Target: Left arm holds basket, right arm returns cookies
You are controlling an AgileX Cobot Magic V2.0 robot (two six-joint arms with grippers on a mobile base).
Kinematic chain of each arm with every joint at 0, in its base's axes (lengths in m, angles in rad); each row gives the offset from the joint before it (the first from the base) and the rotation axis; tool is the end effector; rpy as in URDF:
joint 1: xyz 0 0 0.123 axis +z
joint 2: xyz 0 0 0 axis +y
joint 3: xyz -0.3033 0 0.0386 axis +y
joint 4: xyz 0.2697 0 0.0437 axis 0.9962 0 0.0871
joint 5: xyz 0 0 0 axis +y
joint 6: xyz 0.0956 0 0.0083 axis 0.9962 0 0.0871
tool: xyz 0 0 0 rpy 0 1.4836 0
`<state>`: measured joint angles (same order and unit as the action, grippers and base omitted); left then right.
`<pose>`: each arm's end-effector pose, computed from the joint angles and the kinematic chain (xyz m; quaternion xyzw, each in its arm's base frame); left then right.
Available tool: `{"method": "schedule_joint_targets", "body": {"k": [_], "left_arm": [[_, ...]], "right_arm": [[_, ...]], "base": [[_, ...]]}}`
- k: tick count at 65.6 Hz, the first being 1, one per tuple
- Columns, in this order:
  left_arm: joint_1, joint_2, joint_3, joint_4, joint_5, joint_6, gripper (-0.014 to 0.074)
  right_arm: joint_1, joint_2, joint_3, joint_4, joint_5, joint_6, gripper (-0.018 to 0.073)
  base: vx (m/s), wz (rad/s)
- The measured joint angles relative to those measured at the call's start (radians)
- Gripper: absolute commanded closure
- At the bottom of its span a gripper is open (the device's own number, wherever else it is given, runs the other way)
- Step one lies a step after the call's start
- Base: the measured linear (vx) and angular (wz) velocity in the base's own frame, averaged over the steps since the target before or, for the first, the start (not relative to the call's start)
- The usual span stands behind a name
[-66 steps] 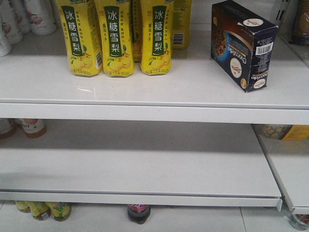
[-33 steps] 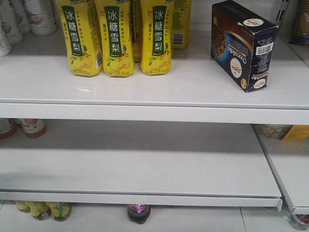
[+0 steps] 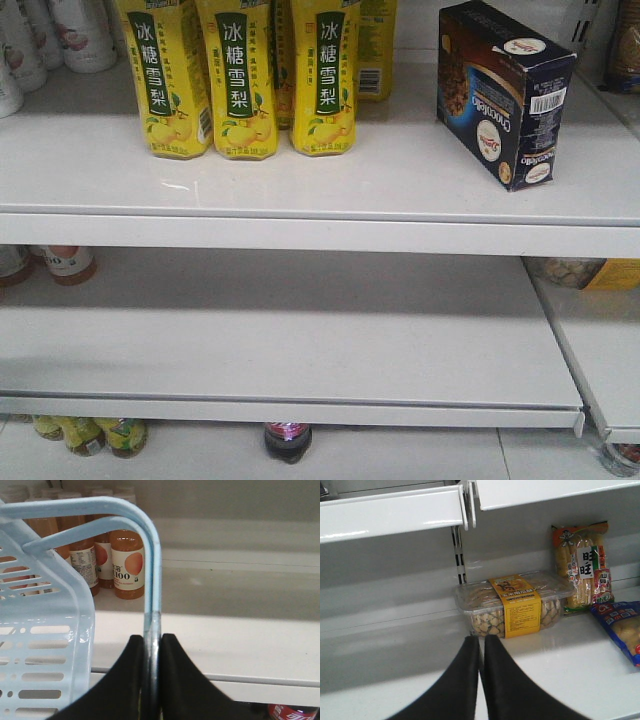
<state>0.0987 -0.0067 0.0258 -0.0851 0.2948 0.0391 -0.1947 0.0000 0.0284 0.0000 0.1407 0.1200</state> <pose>0.0604 0.0036 0.1766 -0.0474 0.7808 0.0079 0.6230 0.0620 -0.0122 0.1897 0.1152 0.7264 -0.0253 0.6771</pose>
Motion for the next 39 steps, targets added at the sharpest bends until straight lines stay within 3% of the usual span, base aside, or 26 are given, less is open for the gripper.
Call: {"method": "schedule_joint_targets", "body": {"k": [20, 39], "left_arm": [[0.001, 0.000, 0.000, 0.000, 0.000, 0.000, 0.0599], [0.001, 0.000, 0.000, 0.000, 0.000, 0.001, 0.0599]], "right_arm": [[0.165, 0.000, 0.000, -0.088, -0.002, -0.015, 0.0562], [0.183, 0.000, 0.000, -0.093, -0.002, -0.058, 0.0562]], "base": [[0.00, 0.00], [0.00, 0.00]]}}
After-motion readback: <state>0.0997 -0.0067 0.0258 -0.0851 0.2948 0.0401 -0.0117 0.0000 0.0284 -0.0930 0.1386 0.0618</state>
